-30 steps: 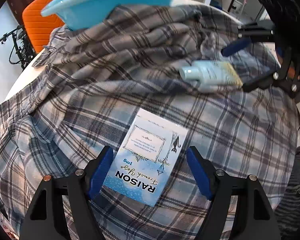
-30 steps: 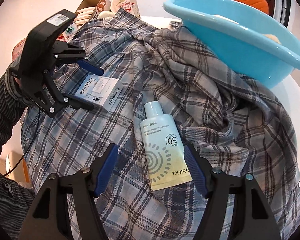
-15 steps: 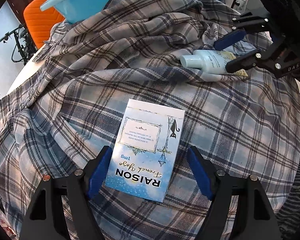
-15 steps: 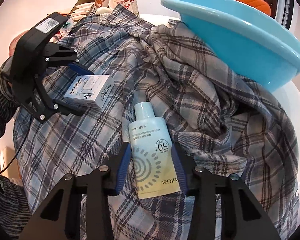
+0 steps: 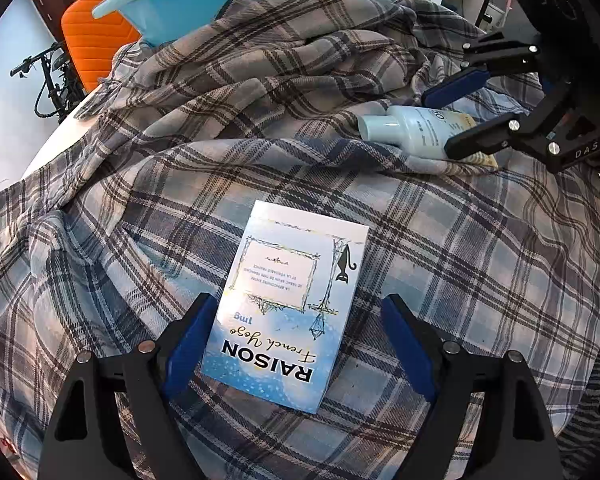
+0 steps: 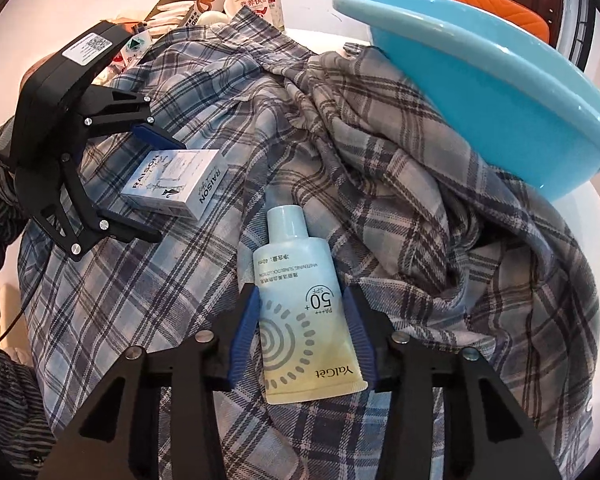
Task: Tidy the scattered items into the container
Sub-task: 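Move the left tool to the RAISON box and the right tool to the sunscreen tube, then close the right tool on the sunscreen tube while the left tool closes on the RAISON box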
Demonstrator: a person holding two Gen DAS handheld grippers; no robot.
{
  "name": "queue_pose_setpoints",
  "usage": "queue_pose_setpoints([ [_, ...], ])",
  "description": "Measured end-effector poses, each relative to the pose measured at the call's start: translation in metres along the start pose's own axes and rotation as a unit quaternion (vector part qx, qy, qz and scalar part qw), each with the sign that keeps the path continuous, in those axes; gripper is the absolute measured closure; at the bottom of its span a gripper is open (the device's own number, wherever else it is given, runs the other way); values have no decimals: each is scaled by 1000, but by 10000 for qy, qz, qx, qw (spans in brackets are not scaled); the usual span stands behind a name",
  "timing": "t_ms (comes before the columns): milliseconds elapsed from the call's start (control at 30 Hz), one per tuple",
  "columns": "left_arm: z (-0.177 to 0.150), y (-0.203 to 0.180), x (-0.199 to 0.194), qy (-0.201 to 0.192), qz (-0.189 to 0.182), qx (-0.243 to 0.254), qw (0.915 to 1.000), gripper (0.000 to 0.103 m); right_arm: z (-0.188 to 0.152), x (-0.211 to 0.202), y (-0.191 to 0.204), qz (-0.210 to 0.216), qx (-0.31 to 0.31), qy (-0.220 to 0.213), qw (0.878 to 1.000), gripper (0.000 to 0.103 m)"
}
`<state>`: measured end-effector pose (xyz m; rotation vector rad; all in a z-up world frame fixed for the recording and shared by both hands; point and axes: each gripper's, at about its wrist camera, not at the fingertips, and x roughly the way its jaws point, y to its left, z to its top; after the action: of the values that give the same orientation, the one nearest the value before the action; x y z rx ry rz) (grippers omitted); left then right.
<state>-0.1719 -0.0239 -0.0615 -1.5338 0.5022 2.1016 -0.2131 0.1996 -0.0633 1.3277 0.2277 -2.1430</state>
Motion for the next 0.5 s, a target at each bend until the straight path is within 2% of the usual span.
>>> queue_pose_setpoints([
  [67, 0, 0, 0, -1, 11, -19, 10000, 17, -1, 4, 1, -12, -36, 58, 10000, 55],
  [200, 1, -2, 0, 9, 39, -79, 10000, 17, -3, 8, 19, -478, -497, 85, 9976, 55],
  [400, 2, -2, -4, -115, 212, -209, 9995, 17, -4, 6, 16, -501, -401, 126, 9979, 56],
  [500, 3, 0, -11, -239, 169, -266, 9992, 17, -5, 2, 18, -589, -401, 105, 9974, 57],
])
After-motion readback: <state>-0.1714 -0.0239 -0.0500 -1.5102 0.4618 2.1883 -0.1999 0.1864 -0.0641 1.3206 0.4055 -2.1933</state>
